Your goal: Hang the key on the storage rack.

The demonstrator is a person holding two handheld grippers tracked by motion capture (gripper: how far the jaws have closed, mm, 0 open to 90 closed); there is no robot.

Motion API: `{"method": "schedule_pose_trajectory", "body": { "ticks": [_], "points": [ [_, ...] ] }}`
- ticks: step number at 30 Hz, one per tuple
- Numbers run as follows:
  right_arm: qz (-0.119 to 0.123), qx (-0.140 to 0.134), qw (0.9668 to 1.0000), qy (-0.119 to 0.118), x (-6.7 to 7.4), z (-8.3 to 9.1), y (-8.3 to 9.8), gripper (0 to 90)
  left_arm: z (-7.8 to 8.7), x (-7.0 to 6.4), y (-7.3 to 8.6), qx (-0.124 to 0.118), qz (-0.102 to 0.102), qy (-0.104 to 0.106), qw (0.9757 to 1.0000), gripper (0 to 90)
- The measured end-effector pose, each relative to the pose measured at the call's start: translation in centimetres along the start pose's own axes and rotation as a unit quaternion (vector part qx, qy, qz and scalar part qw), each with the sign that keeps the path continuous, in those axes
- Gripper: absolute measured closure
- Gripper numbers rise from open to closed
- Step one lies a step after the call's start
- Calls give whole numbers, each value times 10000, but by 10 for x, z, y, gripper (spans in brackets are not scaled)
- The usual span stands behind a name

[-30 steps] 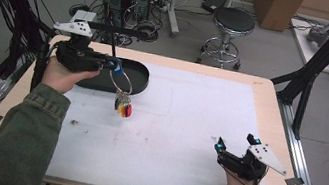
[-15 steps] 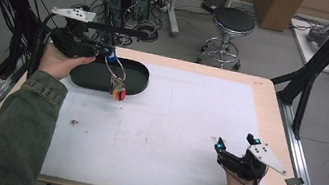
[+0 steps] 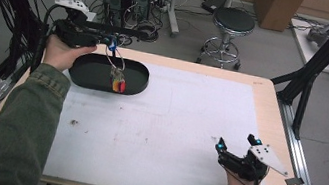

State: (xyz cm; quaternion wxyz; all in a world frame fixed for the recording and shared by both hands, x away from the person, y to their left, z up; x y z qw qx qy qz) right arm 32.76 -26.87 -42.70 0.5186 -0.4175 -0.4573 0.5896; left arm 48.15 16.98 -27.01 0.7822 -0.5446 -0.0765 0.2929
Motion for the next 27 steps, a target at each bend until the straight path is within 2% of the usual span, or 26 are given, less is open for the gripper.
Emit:
{"method": "schedule_pose_trajectory", "body": {
  "ticks": [4, 5, 10, 14, 20, 23, 27],
  "points": [
    [-14, -1, 10000, -1, -1, 0, 1, 6, -2, 12, -9, -58, 71, -83, 9999, 840],
    [-14, -1, 10000, -1, -1, 0, 1, 6, -2, 12, -9, -58, 71, -83, 9999, 840],
    [-43, 3, 10000, 36, -3, 0, 1, 6, -4, 29, -11, -141, 206, -229, 9994, 840],
    [-47, 12, 10000, 41, -3, 1, 2, 6, -4, 35, -12, -104, 210, -339, 9992, 840],
    [-48, 9, 10000, 45, -3, 1, 2, 6, -3, 40, -18, -177, 176, -424, 9988, 840],
    [-29, -4, 10000, 29, -2, 0, 1, 6, -5, 47, -22, -76, 215, -473, 9986, 841],
    [-47, -3, 10000, 44, -3, 1, 1, 6, -6, 54, -24, -63, 259, -525, 9983, 840]
  ]
}}
Point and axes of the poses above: each handheld gripper's, and its own axes: z roughly backward along the jaws, y roughly out of its underside, x roughly to its left, the point moved 8 cm from there along -z, roughly forward along the jaws, and after that the axes turned 11 degrees about y, right-handed, at the moved point
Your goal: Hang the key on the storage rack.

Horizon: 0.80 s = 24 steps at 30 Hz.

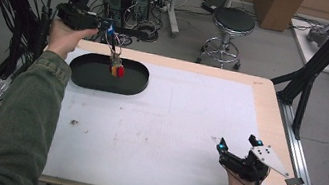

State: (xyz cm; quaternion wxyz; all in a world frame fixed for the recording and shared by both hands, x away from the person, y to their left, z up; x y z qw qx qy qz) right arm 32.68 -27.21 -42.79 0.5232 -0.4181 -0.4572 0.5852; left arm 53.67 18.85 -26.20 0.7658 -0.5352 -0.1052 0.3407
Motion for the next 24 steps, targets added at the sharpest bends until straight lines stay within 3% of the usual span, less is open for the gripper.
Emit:
{"method": "schedule_pose_trajectory", "body": {
  "ticks": [6, 8, 9, 14, 24],
  "points": [
    [-11, 24, 10000, 13, -1, 0, 1, 6, -8, 12, -3, -198, 242, 84, 9995, 840],
    [-22, -1, 10000, 9, -1, 0, 0, 6, -10, 14, -3, -163, 276, 72, 9995, 840],
    [-29, 3, 10000, 17, -1, 0, 0, 6, -15, 16, -3, -41, 198, -13, 9998, 840],
    [-41, 19, 10000, 20, -2, -1, 1, 6, -24, 15, -8, -29, 155, -18, 9999, 840],
    [-119, 34, 9999, 64, -7, -1, 2, 6, -46, 18, 1, 320, 281, -154, 9990, 840]
  ]
}}
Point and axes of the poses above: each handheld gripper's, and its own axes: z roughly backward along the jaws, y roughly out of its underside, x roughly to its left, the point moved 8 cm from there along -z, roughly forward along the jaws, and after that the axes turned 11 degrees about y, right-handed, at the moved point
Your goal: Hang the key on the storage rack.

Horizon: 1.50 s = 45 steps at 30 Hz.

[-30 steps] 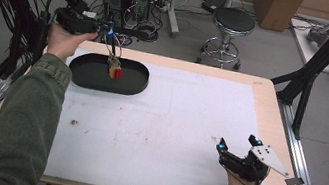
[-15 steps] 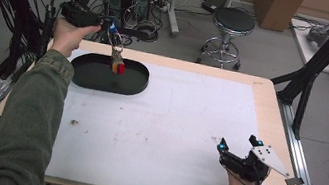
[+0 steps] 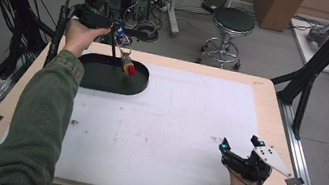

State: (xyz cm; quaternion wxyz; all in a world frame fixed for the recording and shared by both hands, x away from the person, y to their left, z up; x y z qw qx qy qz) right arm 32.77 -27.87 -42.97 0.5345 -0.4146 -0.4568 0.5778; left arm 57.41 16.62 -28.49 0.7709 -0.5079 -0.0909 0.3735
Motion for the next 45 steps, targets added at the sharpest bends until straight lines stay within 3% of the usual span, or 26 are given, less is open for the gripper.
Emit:
{"method": "schedule_pose_trajectory", "body": {
  "ticks": [10, 12, 14, 16, 17, 19, 27, 32, 33, 37, 40, 41, 43, 45],
  "points": [
    [7, -11, 10000, -4, 1, 0, 0, 6, -8, -7, 6, 237, -102, 66, 9996, 837],
    [6, -16, 10000, -12, 1, 0, 0, 6, -8, -8, 6, 245, -91, 81, 9996, 834],
    [1, -17, 10000, -11, 1, 0, 0, 6, -6, -8, 6, 268, 67, 142, 9995, 817],
    [10, -24, 10000, -11, 1, 0, 0, 6, -6, -8, 6, 256, 172, 178, 9994, 698],
    [11, -22, 10000, -11, 1, 0, 0, 6, -6, -8, 7, 256, 261, 221, 9991, 698],
    [-5, -8, 10000, -27, 1, 0, 0, 6, -6, -8, 10, 335, 387, 346, 9981, 599],
    [2, -24, 10000, -41, 2, 0, -1, 7, -4, -7, 19, 103, 549, 534, 9970, 484],
    [8, -12, 10000, -51, 3, 0, -1, 7, -3, -10, 23, 48, 467, 535, 9975, 359],
    [9, -25, 10000, -51, 3, 0, -1, 7, -4, -13, 25, 100, 320, 491, 9982, 337],
    [-5, -25, 10000, -50, 3, 1, -1, 7, -5, -23, 27, 198, 97, 436, 9988, 210],
    [-5, -30, 10000, -61, 3, 1, -1, 7, -6, -28, 28, 229, 55, 408, 9989, 122],
    [-8, -23, 10000, -57, 3, 1, -1, 7, -5, -30, 28, 222, 40, 295, 9993, 94],
    [-8, -31, 10000, -61, 3, 1, -1, 7, -5, -31, 29, 240, 27, 269, 9993, 80],
    [-15, -27, 10000, -72, 3, 1, -1, 7, -5, -35, 31, 299, 33, 359, 9989, 54]
  ]
}}
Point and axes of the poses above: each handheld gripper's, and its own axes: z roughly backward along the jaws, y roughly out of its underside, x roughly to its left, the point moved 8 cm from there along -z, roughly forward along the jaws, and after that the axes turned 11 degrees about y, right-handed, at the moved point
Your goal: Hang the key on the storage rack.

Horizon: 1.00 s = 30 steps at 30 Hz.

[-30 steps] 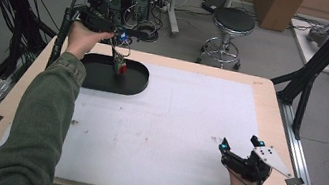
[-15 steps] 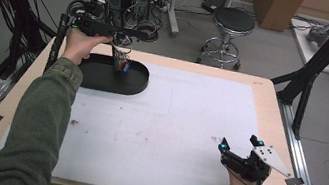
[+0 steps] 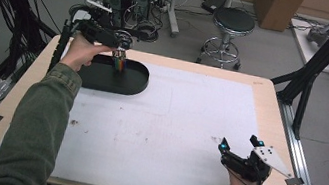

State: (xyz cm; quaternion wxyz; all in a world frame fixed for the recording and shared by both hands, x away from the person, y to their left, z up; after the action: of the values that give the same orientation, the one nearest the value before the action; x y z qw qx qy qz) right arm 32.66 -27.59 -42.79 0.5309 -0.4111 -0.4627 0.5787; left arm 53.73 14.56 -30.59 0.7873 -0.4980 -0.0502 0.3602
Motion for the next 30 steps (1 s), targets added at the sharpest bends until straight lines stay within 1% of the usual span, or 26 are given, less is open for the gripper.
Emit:
{"method": "schedule_pose_trajectory", "body": {
  "ticks": [1, 5, 6, 7, 8, 9, 10, 11, 13, 14, 15, 18, 19, 22, 23, 24, 26, 28, 29, 30],
  "points": [
    [-8, -6, 10000, 4, 0, 0, 0, 7, 1, -3, 2, -4, 16, 62, 10000, 53],
    [-10, -11, 10000, 0, 0, 0, 0, 8, 4, -4, 5, -13, 69, 62, 10000, 51],
    [-20, -10, 10000, 5, 0, 0, 0, 9, 6, -4, 9, -13, 74, -22, 10000, 51],
    [-20, -10, 10000, 5, 0, 0, 0, 9, 6, -4, 9, -13, 74, -22, 10000, 51],
    [-4, 19, 10000, -62, 1, 1, 0, 36, 9, -5, 14, -36, 64, -61, 10000, 50],
    [24, -2, 10000, -76, 1, 0, 0, 36, 9, -5, 14, -36, 64, -61, 10000, 48],
    [16, 15, 10000, -70, 2, 1, 0, 36, 12, -7, 19, -29, 74, -68, 9999, 24],
    [37, 3, 10000, -70, 2, 0, 0, 36, 12, -7, 19, -29, 74, -68, 9999, 17],
    [54, -5, 10000, -54, 2, 0, -1, 35, 15, -10, 26, -11, 91, -4, 10000, 17],
    [54, -5, 10000, -54, 2, 0, -1, 35, 15, -10, 26, -11, 91, -4, 10000, 17],
    [41, -7, 10000, -49, 2, 0, -1, 34, 17, -10, 31, 11, 79, -15, 10000, 17],
    [29, -9, 10000, -48, 3, 0, -1, 34, 19, -11, 35, 1, 88, -29, 10000, 17],
    [49, -24, 10000, -49, 2, 0, -1, 34, 21, -11, 40, -10, 104, -32, 9999, 17],
    [65, -17, 10000, -44, 2, 0, -1, 32, 23, -12, 48, 52, 74, -57, 9999, 17],
    [49, -8, 10000, -43, 3, 0, -1, 32, 23, -12, 48, 52, 74, -57, 9999, 17],
    [42, -11, 10000, -47, 3, 0, -1, 31, 24, -13, 53, 69, 107, -48, 9999, 17],
    [40, -5, 10000, -44, 2, 0, -1, 30, 26, -13, 60, 111, 93, -67, 9999, 17],
    [16, -9, 10000, -33, 2, 0, -1, 29, 26, -13, 63, 112, 103, -66, 9999, 17],
    [19, -6, 10000, -32, 2, 0, -1, 27, 29, -14, 69, 118, 109, -72, 9998, 17],
    [17, -7, 10000, -39, 2, 0, -1, 27, 29, -14, 69, 118, 109, -72, 9998, 17]
  ]
}}
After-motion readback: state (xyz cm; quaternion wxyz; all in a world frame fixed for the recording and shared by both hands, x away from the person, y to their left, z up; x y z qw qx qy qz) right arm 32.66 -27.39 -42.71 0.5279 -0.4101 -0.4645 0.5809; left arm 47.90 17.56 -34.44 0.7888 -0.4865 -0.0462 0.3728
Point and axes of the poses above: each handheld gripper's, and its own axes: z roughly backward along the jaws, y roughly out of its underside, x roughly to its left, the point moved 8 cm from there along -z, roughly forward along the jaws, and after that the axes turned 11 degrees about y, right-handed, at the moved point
